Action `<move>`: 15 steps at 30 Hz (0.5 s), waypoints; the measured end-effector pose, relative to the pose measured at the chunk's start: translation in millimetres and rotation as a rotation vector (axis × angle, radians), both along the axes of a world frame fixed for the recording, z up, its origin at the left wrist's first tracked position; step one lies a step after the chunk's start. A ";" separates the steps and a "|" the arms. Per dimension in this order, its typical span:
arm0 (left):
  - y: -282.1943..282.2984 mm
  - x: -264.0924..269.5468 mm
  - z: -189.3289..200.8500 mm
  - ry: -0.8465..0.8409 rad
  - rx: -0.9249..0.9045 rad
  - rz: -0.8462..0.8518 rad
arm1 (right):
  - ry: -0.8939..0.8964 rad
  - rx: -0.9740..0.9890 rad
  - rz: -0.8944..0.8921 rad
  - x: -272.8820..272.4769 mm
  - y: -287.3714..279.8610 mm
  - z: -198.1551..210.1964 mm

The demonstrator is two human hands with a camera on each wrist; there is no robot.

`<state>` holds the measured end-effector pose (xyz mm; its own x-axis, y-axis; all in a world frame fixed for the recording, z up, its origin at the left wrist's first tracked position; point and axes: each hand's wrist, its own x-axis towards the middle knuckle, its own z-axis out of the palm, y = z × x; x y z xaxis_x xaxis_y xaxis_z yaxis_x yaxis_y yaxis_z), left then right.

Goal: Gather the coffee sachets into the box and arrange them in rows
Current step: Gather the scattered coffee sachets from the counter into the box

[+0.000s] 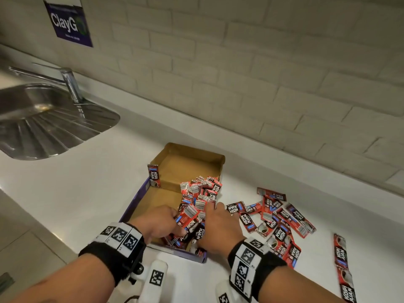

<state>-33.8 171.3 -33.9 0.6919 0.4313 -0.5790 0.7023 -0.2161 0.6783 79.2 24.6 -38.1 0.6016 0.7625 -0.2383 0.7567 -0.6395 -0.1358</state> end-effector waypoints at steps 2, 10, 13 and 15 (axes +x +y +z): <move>-1.0 1.9 -0.2 0.015 -0.008 -0.043 | -0.004 0.018 -0.039 0.5 7.3 -1.8; -13.3 20.4 -4.5 -0.099 0.074 0.066 | 0.060 0.170 -0.036 18.6 3.1 0.4; -15.7 28.5 -6.9 -0.110 0.219 -0.004 | 0.255 0.241 -0.101 21.8 -6.4 -3.4; -17.7 32.5 -8.2 -0.113 0.280 -0.047 | 0.407 0.284 -0.154 21.9 -11.9 -4.2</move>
<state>-1.4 153.6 -42.1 0.7684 0.5291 -0.3599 0.6103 -0.4366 0.6610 101.1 12.7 -42.3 0.6135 0.7411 -0.2727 0.5069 -0.6344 -0.5837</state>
